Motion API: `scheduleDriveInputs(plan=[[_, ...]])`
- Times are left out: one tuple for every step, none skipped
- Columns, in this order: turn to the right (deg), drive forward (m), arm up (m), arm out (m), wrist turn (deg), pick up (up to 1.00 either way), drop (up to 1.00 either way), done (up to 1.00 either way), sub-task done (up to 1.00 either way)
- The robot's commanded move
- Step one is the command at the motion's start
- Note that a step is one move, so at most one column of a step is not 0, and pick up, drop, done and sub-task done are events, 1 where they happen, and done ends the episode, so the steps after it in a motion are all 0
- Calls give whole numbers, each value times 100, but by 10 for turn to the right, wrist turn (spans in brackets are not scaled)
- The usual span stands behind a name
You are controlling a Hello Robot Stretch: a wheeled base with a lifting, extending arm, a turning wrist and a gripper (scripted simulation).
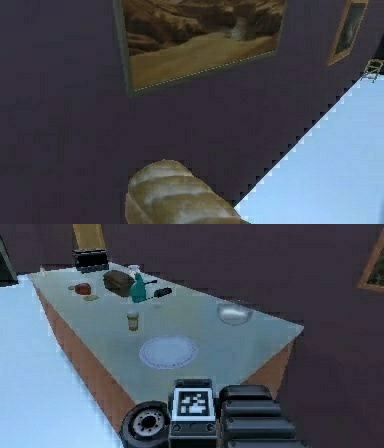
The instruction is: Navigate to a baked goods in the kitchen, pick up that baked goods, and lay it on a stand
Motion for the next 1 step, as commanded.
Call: scheduleDriveInputs(plan=[[0,40,0,0,0,0,0,0,0]])
